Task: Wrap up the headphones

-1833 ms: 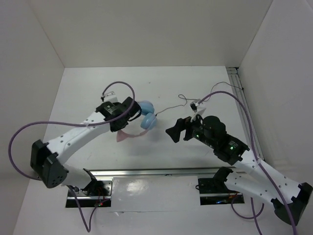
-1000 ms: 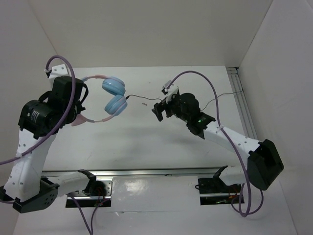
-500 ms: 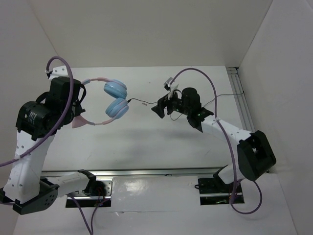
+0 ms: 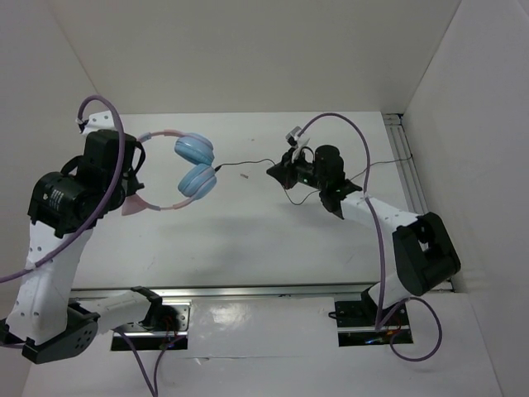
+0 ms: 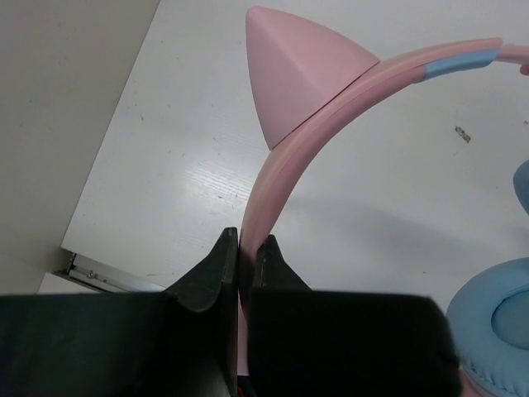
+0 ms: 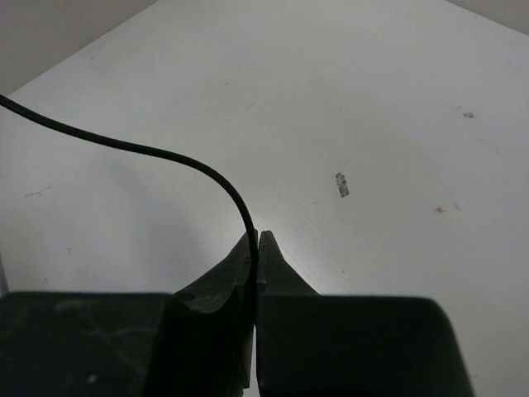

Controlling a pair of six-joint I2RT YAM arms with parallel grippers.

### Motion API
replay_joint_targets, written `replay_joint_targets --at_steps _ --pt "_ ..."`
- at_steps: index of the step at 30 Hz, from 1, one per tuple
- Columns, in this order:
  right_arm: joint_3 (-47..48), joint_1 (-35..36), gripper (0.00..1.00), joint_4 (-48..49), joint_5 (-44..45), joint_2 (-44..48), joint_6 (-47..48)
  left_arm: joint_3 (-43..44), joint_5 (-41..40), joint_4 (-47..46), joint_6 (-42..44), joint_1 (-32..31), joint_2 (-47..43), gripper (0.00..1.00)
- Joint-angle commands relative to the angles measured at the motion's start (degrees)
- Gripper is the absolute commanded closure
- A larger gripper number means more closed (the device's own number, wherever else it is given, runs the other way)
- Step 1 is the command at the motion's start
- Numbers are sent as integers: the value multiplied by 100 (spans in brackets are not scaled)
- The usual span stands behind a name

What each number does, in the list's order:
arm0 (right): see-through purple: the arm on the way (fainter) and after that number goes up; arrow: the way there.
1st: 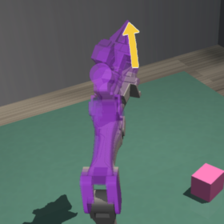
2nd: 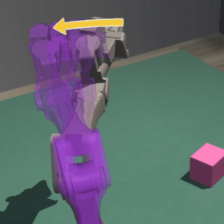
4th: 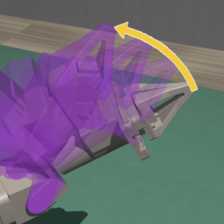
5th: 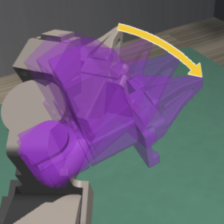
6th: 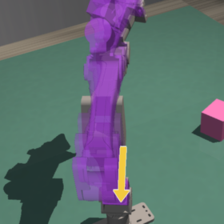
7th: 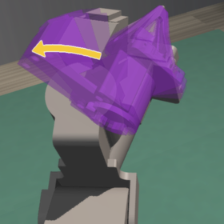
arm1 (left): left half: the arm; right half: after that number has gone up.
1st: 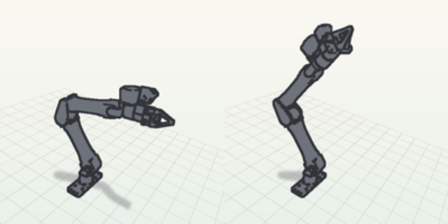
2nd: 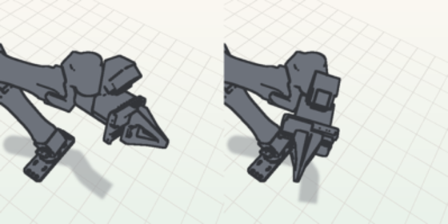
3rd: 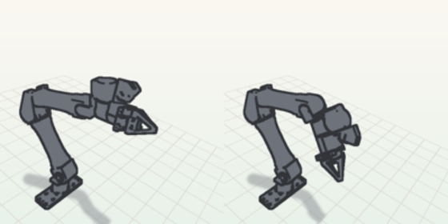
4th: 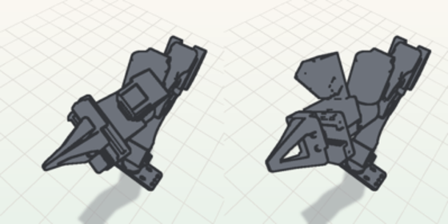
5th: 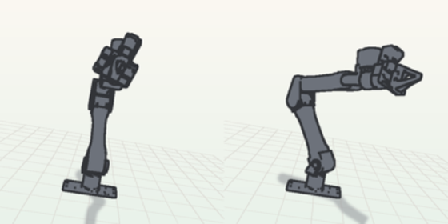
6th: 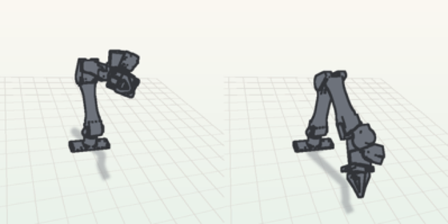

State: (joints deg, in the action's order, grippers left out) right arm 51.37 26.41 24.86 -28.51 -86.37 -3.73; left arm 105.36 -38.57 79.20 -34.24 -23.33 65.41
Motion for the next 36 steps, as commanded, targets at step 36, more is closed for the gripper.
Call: replay_joint_targets --at_steps 36 --pt "57 3124 100 -2856 5514 2941 1673 -3250 2740 -3648 3204 -3722 -90 100"
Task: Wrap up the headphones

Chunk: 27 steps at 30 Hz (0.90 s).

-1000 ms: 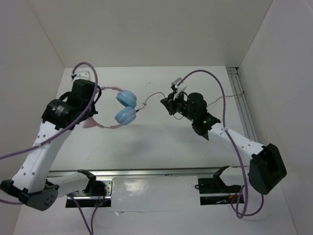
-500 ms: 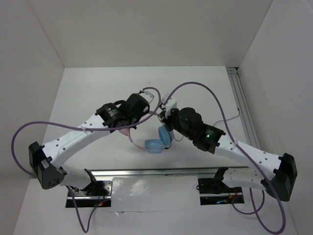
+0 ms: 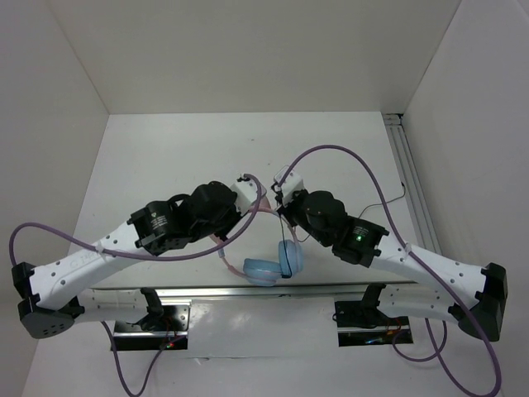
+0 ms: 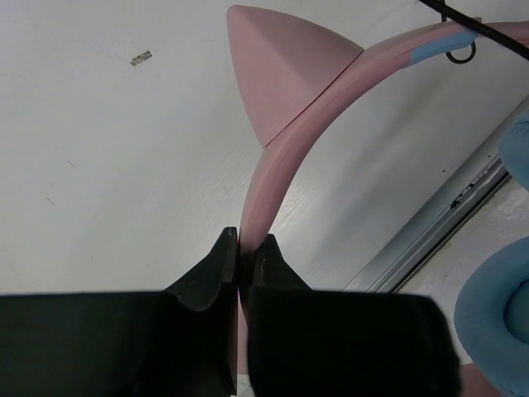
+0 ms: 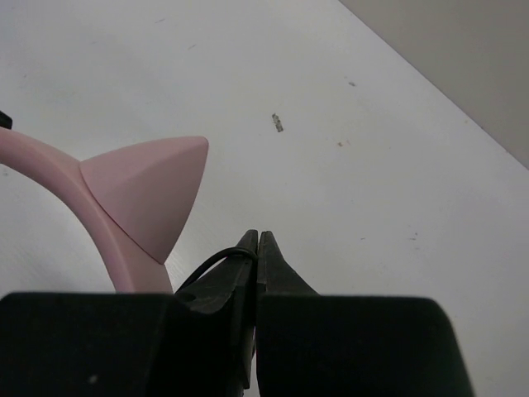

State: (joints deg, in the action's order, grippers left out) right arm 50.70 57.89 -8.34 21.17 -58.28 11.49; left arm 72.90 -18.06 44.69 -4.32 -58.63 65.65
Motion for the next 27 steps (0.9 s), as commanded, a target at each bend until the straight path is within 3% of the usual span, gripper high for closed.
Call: replay_joint_targets --at_steps 1,6,12,16,21,24,26,27 --pt "125 -23 100 465 546 133 152 -4 690 -197 212 -193 -114 100" --pt "2 -75 100 588 494 63 205 -4 532 -197 151 -193 -166 100" --pt "-182 -506 98 825 -638 220 205 48 -144 -197 -95 -193 -570 100" --pt "-131 -1277 96 957 -2392 28 91 153 -338 -249 -227 -193 -869 100" --pt "28 -1982 95 1272 -3952 -570 -172 215 -146 -452 -341 -193 -1019 100" --pt "80 -2115 84 1597 -4673 -824 -243 268 30 -688 -403 -193 -1019 100" --pt "81 -2185 71 1843 -5233 -939 -427 320 31 -794 -561 -193 -1019 100" --pt "11 -2185 59 2001 -5411 -1061 -497 321 31 -864 -631 -193 -1019 100"
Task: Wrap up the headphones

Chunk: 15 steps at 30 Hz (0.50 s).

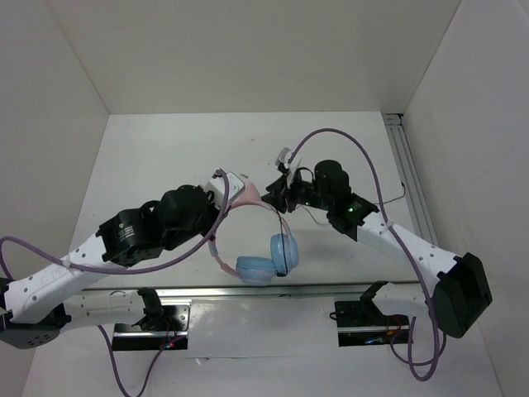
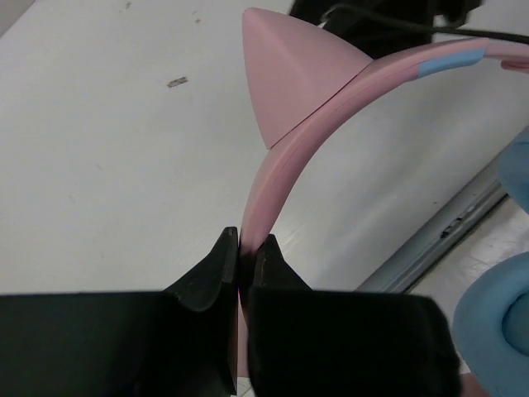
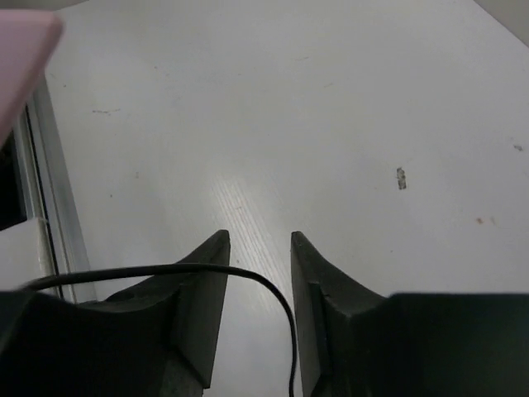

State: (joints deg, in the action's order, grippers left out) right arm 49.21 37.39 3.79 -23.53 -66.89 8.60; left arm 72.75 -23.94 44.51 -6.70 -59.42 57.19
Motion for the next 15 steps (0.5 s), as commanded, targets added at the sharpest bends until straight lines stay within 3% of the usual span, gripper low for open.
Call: replay_joint_targets --at_steps 1,4,15 --pt "72 -135 55 1146 -1073 -262 -375 336 619 -1022 -454 -114 -225 100" --pt "10 -266 46 1762 -1540 -675 -604 397 427 -1251 -674 -114 -366 100" --pt "-280 -1013 44 3663 -2391 -2415 -1633 872 -1058 -1199 -1614 -114 -726 100"
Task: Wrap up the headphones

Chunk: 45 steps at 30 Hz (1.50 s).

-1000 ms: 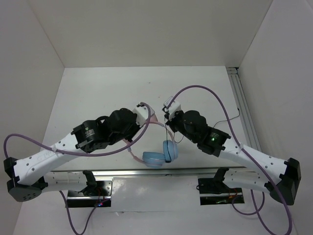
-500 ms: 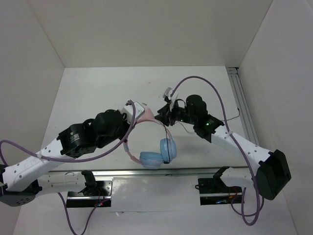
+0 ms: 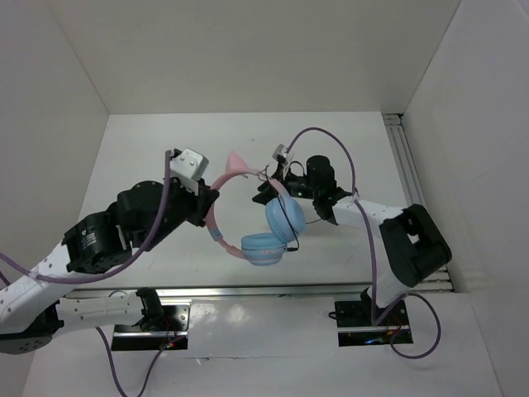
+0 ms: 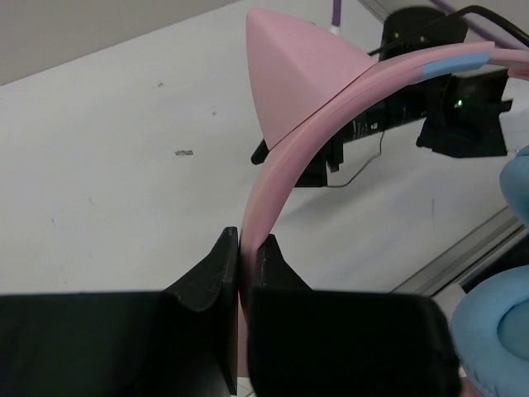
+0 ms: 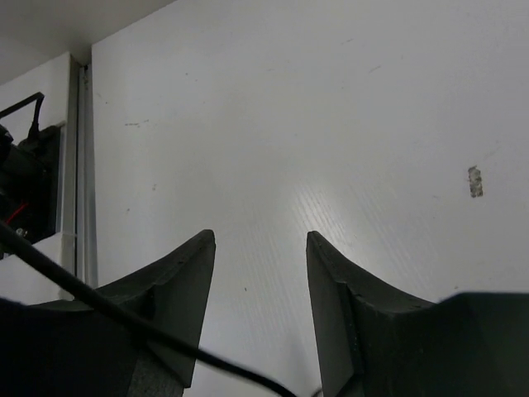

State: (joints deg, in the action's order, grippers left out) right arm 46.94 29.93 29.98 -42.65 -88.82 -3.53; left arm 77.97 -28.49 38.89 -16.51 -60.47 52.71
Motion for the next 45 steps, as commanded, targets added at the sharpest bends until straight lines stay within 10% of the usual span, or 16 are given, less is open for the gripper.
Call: replay_joint_targets --at_steps 1,7,11,17,23,34,45 --pt "-114 -330 44 1367 -585 -494 -525 350 -901 -637 -695 -9 -279 100" --pt "-369 -462 52 2520 -1007 -1461 -1351 464 -2271 -699 -1266 -9 -367 100" --pt "-475 -340 100 3767 -999 -2147 -2079 464 -2722 -646 -1706 -9 -261 100" --pt "-651 -339 77 4886 -920 -2773 -2758 640 -2311 -506 -1891 483 11 100" --pt "-948 -339 100 4649 -780 -2555 -2574 640 -2721 -242 -2277 1098 11 100" --pt "-1864 1153 100 1716 1723 -164 -1327 288 -1626 -40 -3165 3478 942 100" --pt "-784 3157 100 -1370 4270 2051 -175 -54 -1651 22 -3288 3999 1794 100"
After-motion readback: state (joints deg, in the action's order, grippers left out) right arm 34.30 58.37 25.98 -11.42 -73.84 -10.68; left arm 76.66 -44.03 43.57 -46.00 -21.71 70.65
